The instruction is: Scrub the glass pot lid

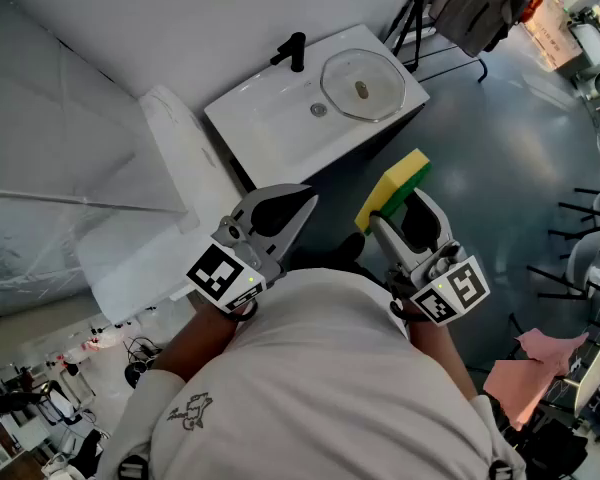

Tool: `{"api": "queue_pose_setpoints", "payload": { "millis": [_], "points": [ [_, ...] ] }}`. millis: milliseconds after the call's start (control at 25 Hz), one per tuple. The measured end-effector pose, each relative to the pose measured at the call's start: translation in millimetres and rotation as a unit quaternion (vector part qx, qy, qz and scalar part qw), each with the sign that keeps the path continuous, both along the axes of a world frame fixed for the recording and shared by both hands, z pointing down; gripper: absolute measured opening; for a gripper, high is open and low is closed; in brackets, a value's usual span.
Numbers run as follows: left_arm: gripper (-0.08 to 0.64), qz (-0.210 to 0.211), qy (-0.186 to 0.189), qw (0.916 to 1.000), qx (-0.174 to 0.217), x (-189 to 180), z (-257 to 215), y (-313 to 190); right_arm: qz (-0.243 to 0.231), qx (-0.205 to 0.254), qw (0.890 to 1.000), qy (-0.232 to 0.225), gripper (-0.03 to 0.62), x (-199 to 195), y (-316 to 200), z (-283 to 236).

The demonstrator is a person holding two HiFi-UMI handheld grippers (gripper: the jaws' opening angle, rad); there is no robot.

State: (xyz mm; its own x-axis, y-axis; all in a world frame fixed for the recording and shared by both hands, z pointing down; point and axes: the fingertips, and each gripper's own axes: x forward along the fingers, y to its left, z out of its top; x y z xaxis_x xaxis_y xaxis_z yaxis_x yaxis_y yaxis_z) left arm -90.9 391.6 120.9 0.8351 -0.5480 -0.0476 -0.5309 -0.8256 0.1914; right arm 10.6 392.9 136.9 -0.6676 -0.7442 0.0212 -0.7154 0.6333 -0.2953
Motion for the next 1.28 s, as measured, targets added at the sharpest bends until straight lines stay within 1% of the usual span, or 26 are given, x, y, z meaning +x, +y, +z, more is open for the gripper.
{"api": "queue_pose_setpoints", "payload": {
  "millis": [200, 320, 400, 640, 840, 1040, 1160, 1280],
  "points": [
    [-0.002, 0.001, -0.002, 1.0000, -0.002, 16, 2, -8, 0.001, 0.001, 1.000, -0.004, 0.287, 15, -9, 0],
    [-0.002, 0.001, -0.008, 1.0000, -0.002, 30, 3, -16, 0.000, 0.000, 1.000, -0.027, 0.287, 32, -15, -2],
    [-0.002, 0.003, -0.012, 0.9999, -0.003, 44, 3, -22, 0.001, 0.001, 0.999, -0.034, 0.288, 46, -20, -3],
    [-0.002, 0.009, -0.021, 0.9997, -0.005, 98, 2, -47, 0.007, 0.004, 0.999, -0.037, 0.288, 100, -44, -5],
    [-0.002, 0.023, -0.030, 0.9993, -0.003, 152, 12, -73, 0.014, 0.013, 0.999, -0.032, 0.288, 157, -67, -5],
    [-0.002, 0.010, -0.035, 0.9993, -0.001, 187, 15, -97, 0.022, 0.010, 0.999, -0.033, 0.288, 211, -80, 1],
    [-0.002, 0.017, -0.038, 0.9991, -0.010, 212, 23, -104, 0.026, 0.004, 0.999, -0.037, 0.288, 233, -84, 7],
    [-0.002, 0.025, -0.040, 0.9987, -0.018, 229, 28, -113, 0.031, -0.004, 0.999, -0.041, 0.288, 247, -94, 11]
  ]
}}
